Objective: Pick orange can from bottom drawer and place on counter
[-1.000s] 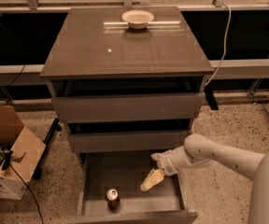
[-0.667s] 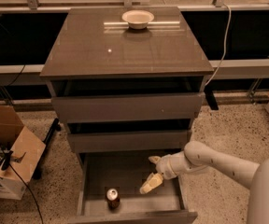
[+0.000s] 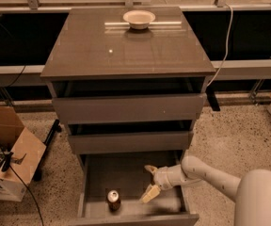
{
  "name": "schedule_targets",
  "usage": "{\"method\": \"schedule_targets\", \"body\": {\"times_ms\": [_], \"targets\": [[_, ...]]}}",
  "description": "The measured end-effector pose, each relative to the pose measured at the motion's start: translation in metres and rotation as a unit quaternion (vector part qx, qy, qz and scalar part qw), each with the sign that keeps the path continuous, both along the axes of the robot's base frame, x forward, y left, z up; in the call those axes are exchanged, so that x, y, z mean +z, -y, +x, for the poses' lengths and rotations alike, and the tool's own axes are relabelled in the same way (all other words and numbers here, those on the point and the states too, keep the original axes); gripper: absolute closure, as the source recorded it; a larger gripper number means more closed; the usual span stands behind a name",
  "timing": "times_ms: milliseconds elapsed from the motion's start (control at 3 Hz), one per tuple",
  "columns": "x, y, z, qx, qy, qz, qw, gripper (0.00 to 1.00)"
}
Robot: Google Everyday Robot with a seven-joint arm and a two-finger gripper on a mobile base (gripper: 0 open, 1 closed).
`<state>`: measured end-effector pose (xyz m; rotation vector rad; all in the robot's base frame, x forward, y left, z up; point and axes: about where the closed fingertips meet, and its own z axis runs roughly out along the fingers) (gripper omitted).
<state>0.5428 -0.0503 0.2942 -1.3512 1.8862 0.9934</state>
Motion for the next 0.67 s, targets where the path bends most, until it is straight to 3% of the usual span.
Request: {"method": "schedule_targets", "body": {"times_ms": [333,667], "targets": [[-0.009,-0.027,0.008,0.006,0.026,0.000,0.9996,0.00],[-0.037,-0.058,0.016,0.001,0.046,-0.010,0.9989,0.00]]}}
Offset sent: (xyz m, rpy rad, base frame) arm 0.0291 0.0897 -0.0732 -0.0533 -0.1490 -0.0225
